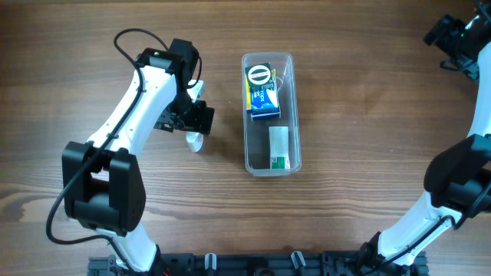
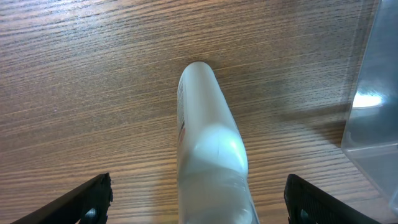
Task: Pack container
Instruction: 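Lower the left gripper onto the white Calamine bottle and grasp it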
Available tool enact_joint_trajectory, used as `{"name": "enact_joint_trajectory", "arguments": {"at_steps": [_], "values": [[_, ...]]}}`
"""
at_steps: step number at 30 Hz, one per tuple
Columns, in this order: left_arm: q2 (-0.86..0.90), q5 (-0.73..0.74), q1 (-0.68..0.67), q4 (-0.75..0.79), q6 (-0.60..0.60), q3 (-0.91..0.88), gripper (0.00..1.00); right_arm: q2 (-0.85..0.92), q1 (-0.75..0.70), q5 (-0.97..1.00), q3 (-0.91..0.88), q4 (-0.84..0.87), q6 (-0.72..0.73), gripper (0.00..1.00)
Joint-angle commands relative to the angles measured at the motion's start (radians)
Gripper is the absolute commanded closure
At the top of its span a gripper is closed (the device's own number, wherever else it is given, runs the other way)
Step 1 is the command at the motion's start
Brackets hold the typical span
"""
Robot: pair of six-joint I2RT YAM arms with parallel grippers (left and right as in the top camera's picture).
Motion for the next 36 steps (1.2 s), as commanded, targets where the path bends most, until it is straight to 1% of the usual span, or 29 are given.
{"name": "enact_joint_trajectory", "arguments": {"at_steps": [1,6,10,14,19,23,28,30,32,36], "values": [[0.014,0.019,0.002,0.012,0.013,-0.006,0.11,0.012,0.002,0.01,0.002,0.002,0.012,0.0],[0.014,0.02,0.002,0.051,0.012,-0.006,0.11,0.012,0.002,0.01,0.002,0.002,0.012,0.0],[0.014,0.027,0.002,0.047,0.012,-0.014,0.13,0.012,0.002,0.01,0.002,0.002,0.013,0.0],[0.014,0.027,0.002,0.047,0.011,-0.055,0.12,0.012,0.002,0.01,0.002,0.002,0.013,0.0],[0.014,0.027,0.002,0.093,0.005,-0.111,0.11,0.012,0.002,0.01,0.002,0.002,0.013,0.0],[0.014,0.027,0.002,0.134,0.005,-0.111,0.11,0.012,0.002,0.01,0.002,0.002,0.012,0.0],[0.014,0.027,0.002,0.14,0.005,-0.111,0.12,0.012,0.002,0.01,0.002,0.002,0.013,0.0],[0.014,0.027,0.002,0.141,0.005,-0.111,0.16,0.012,0.002,0.01,0.002,0.003,0.012,0.0],[0.014,0.027,0.002,0.14,0.005,-0.111,0.23,0.012,0.002,0.01,0.002,0.002,0.013,0.0],[0.014,0.027,0.002,0.14,0.005,-0.111,0.28,0.012,0.002,0.01,0.002,0.003,0.012,0.0]]}}
